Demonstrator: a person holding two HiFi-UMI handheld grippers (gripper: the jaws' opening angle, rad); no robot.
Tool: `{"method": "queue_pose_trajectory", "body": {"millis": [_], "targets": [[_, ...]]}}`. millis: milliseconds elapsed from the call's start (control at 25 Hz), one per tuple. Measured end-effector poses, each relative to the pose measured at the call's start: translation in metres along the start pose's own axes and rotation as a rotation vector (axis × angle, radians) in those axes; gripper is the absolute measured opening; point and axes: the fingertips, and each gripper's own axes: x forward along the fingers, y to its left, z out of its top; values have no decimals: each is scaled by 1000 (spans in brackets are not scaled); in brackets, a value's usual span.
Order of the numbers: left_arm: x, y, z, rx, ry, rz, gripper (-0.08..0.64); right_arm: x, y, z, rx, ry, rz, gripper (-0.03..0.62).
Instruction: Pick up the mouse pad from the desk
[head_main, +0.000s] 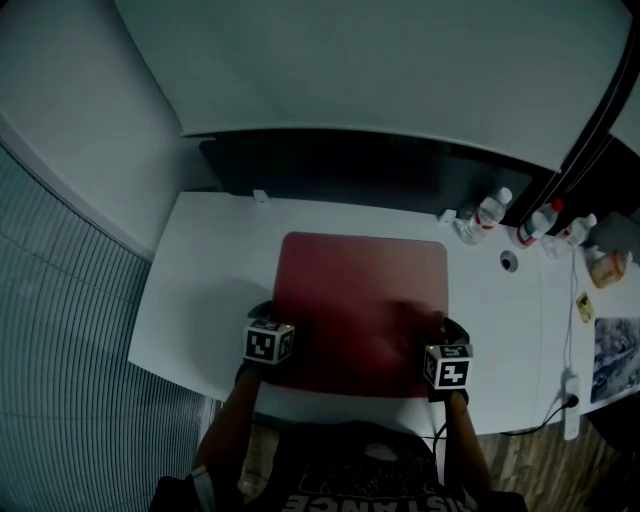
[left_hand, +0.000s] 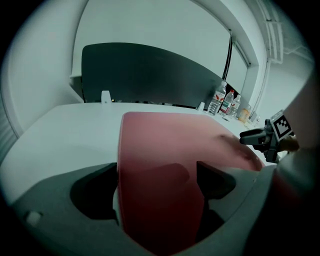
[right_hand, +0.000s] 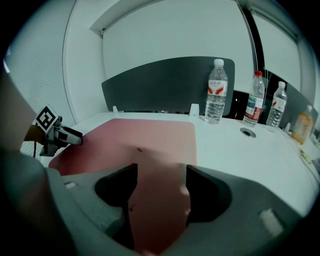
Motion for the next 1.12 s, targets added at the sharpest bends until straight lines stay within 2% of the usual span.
{"method": "queue_pose_trajectory", "body": {"millis": [200, 440, 680, 1000, 1120], "targets": [[9, 2, -8, 21, 41, 1, 534, 6, -8, -2, -3, 40, -13, 320], [8, 5, -5, 42, 82, 33, 551, 12, -15, -4, 20, 67, -13, 356], [15, 5, -10, 24, 63, 24, 549, 14, -14, -3, 29, 58, -4, 356], [6, 3, 1, 69, -23, 67, 532, 13, -15, -5, 42, 63, -33, 351], [6, 3, 1, 70, -26, 68, 522, 14, -15, -4, 41, 55, -28, 345]]}}
